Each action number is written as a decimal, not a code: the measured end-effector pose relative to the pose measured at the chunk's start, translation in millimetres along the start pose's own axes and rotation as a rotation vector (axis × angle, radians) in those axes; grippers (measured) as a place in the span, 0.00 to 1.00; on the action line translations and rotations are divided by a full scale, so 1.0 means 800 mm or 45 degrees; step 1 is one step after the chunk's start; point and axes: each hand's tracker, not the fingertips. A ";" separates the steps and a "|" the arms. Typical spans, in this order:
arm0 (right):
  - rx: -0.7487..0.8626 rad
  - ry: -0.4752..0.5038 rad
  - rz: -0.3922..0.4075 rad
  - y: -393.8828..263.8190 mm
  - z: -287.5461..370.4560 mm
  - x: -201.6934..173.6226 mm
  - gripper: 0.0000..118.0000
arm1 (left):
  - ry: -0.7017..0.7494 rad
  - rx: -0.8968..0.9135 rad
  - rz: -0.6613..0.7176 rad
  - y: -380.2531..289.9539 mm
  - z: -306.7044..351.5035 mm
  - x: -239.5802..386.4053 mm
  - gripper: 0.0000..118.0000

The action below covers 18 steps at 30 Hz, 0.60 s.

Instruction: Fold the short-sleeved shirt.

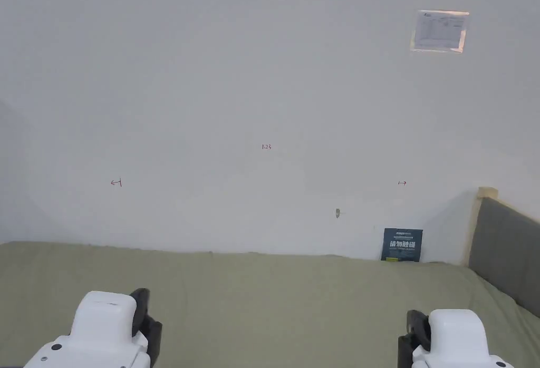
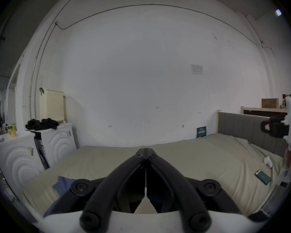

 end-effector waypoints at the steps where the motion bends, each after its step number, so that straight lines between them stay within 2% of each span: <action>1: -0.008 0.058 -0.029 -0.001 0.000 0.004 0.00 | -0.028 0.003 0.017 0.000 0.000 -0.002 0.00; 2: -0.052 0.092 -0.055 -0.001 -0.002 0.005 0.00 | -0.088 -0.015 0.055 0.001 0.001 -0.003 0.00; 6: -0.027 0.037 -0.019 -0.006 -0.001 0.005 0.00 | -0.061 -0.013 0.004 0.002 0.000 0.001 0.00; 10: -0.029 0.068 -0.047 -0.006 0.001 0.007 0.00 | -0.081 -0.024 0.046 0.005 -0.001 -0.002 0.00; 13: -0.035 0.099 -0.035 -0.004 0.002 0.003 0.00 | -0.052 -0.033 0.011 0.005 -0.002 0.000 0.00; 18: -0.029 0.129 -0.037 -0.003 0.000 -0.017 0.00 | -0.014 -0.037 0.068 0.000 0.003 -0.020 0.00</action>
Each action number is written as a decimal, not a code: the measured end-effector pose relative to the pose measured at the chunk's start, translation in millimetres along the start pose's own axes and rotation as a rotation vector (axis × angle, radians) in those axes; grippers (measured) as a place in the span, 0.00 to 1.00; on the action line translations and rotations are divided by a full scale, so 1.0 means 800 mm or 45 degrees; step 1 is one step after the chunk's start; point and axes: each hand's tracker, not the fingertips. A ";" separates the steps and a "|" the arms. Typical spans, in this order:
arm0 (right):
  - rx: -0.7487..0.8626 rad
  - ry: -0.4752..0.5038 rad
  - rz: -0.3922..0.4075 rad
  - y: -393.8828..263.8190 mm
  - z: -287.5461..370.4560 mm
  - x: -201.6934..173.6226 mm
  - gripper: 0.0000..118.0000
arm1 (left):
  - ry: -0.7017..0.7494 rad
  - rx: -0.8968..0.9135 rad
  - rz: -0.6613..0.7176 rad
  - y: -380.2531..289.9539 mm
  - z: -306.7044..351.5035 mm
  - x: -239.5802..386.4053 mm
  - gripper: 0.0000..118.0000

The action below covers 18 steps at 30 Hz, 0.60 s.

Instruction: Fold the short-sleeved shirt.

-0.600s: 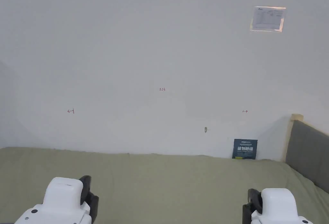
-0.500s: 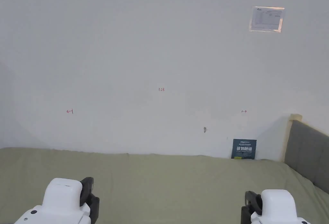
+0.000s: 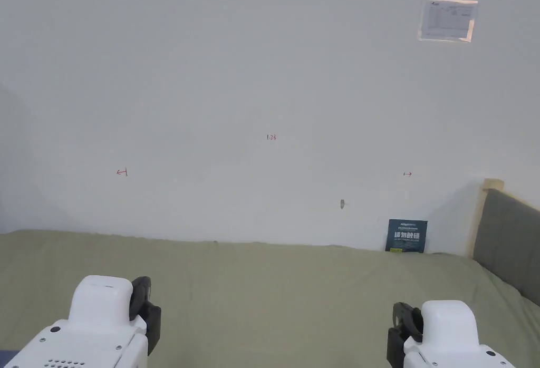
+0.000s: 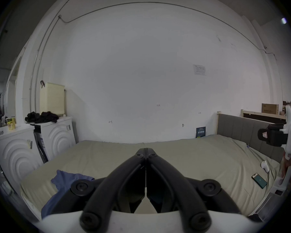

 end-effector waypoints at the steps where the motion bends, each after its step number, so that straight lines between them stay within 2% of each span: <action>1: 0.000 0.005 -0.003 0.000 -0.002 -0.005 0.00 | 0.011 -0.011 0.017 -0.001 0.002 -0.008 0.00; 3: -0.014 0.027 -0.017 0.001 -0.008 -0.017 0.00 | 0.028 -0.032 0.052 -0.003 0.007 -0.025 0.00; 5: -0.043 0.100 -0.014 0.000 -0.015 -0.031 0.00 | 0.051 -0.038 0.067 -0.007 0.017 -0.044 0.00; 9: -0.096 0.231 -0.014 -0.004 -0.031 -0.076 0.00 | 0.204 -0.041 0.094 -0.015 0.043 -0.087 0.00; 10: -0.104 0.270 -0.012 -0.005 -0.035 -0.090 0.00 | 0.244 -0.040 0.097 -0.018 0.051 -0.100 0.03; 18: -0.161 0.541 -0.012 -0.029 -0.059 -0.218 0.00 | 0.427 -0.100 0.101 -0.042 0.113 -0.194 0.02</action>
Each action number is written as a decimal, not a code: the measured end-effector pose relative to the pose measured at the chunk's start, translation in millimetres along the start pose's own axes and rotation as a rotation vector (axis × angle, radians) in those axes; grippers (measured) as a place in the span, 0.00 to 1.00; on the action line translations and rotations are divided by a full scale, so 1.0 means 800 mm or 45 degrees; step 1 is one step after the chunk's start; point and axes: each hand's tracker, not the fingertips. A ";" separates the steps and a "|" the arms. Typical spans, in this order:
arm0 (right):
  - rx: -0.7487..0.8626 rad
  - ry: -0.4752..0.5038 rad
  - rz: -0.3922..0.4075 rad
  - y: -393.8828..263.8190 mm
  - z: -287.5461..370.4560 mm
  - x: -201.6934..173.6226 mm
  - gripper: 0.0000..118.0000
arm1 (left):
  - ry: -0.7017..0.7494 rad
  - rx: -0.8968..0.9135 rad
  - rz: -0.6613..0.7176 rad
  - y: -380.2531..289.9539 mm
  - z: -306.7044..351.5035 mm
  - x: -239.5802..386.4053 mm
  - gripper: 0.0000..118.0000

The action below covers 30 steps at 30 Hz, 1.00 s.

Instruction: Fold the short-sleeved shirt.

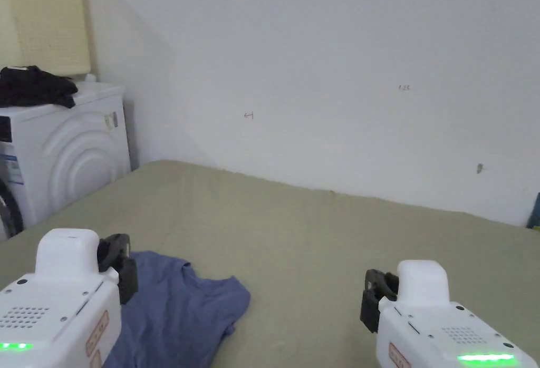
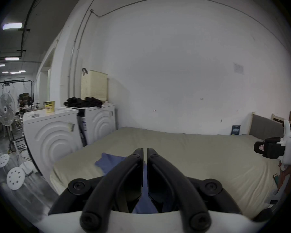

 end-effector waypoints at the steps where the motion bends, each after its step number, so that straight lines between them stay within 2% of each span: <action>1: -0.005 0.021 0.008 -0.003 -0.007 -0.012 0.00 | 0.026 -0.012 -0.009 -0.003 0.003 -0.010 0.02; 5: -0.037 0.101 0.044 -0.018 -0.027 -0.045 0.00 | 0.083 -0.079 -0.027 -0.015 0.000 -0.034 0.02; 8: -0.068 0.123 0.076 -0.028 -0.039 -0.054 0.00 | 0.061 -0.218 -0.025 -0.025 -0.025 -0.043 0.02; 16: -0.163 0.107 0.147 -0.056 -0.077 -0.043 0.00 | -0.168 -1.032 0.127 -0.128 -0.233 -0.051 0.02; 18: -0.188 0.098 0.161 -0.063 -0.088 -0.035 0.00 | -0.164 -1.154 0.152 -0.165 -0.287 -0.049 0.02; 21: -0.237 0.079 0.165 -0.075 -0.102 -0.022 0.01 | -0.127 -1.198 0.140 -0.203 -0.337 -0.040 0.03; 22: -0.252 0.076 0.164 -0.078 -0.107 -0.017 0.01 | -0.101 -1.205 0.139 -0.211 -0.350 -0.038 0.10; 23: -0.267 0.070 0.165 -0.083 -0.110 -0.014 0.01 | -0.084 -1.218 0.147 -0.217 -0.363 -0.037 0.33; 24: -0.284 0.065 0.168 -0.086 -0.114 -0.010 0.01 | -0.090 -1.229 0.162 -0.222 -0.374 -0.036 0.68; 25: -0.295 0.061 0.170 -0.090 -0.118 -0.006 0.01 | -0.088 -1.229 0.164 -0.229 -0.381 -0.035 0.94; 30: -0.329 0.046 0.160 -0.103 -0.128 0.008 0.01 | 0.009 -1.245 0.145 -0.251 -0.406 -0.029 0.91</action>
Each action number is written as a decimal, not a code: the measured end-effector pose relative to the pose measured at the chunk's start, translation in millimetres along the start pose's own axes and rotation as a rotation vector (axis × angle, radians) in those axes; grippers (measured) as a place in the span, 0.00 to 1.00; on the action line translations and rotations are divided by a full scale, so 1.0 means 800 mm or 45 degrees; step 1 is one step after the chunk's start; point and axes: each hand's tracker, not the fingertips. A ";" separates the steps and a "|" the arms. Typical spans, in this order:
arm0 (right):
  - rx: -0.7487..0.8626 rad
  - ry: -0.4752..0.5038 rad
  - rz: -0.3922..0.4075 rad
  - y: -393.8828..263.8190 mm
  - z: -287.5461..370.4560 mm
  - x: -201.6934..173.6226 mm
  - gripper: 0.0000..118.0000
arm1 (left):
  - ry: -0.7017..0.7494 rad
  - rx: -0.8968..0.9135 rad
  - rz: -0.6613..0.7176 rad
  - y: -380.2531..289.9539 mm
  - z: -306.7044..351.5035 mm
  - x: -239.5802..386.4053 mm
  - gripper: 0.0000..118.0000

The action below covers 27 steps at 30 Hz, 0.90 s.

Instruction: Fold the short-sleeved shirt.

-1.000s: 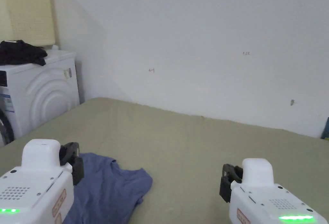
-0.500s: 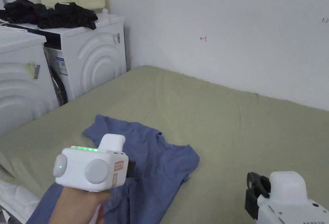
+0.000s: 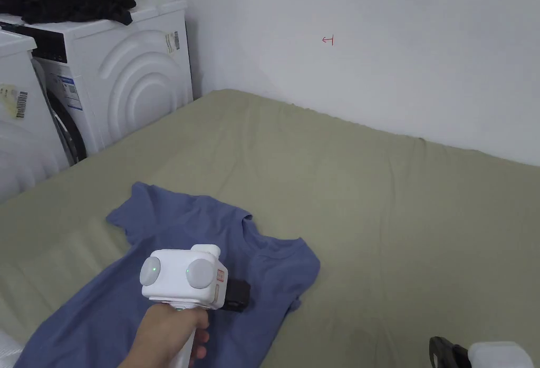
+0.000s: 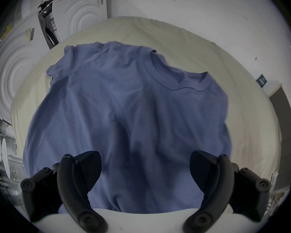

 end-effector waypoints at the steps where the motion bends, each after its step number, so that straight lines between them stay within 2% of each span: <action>1: -0.005 -0.003 -0.004 -0.002 -0.001 0.001 0.01 | 0.026 -0.003 0.004 0.001 -0.009 -0.001 0.91; 6: -0.026 -0.009 -0.022 -0.006 -0.004 0.011 0.01 | 0.119 -0.039 0.022 -0.007 -0.041 -0.009 0.89; 7: -0.029 -0.009 -0.028 -0.006 -0.003 0.014 0.01 | 0.080 0.009 0.017 -0.008 -0.036 -0.011 0.79; 8: -0.030 -0.009 -0.034 -0.006 -0.002 0.016 0.01 | 0.073 0.040 0.012 -0.011 -0.032 -0.010 0.63; 9: -0.025 -0.009 -0.041 -0.006 0.000 0.017 0.01 | 0.083 0.062 -0.007 -0.014 -0.027 -0.010 0.39; 10: -0.019 -0.008 -0.048 -0.006 0.001 0.019 0.01 | 0.043 0.086 -0.043 -0.018 -0.017 -0.011 0.07; 12: -0.014 -0.010 -0.058 -0.007 0.003 0.020 0.01 | 0.095 0.104 -0.027 -0.018 -0.003 -0.019 0.06; 15: -0.010 -0.008 -0.076 -0.009 0.010 0.021 0.01 | -0.005 0.069 0.055 -0.021 -0.006 -0.035 0.03; 18: -0.001 -0.009 -0.086 -0.012 0.022 0.024 0.01 | -0.028 0.142 0.039 -0.021 -0.001 -0.036 0.03; 22: 0.001 -0.044 -0.099 -0.016 0.034 0.036 0.01 | -0.226 0.286 0.159 -0.024 0.025 -0.030 0.03; 27: 0.033 -0.082 -0.171 -0.019 0.062 0.060 0.01 | -0.297 0.366 0.111 -0.018 0.043 -0.011 0.02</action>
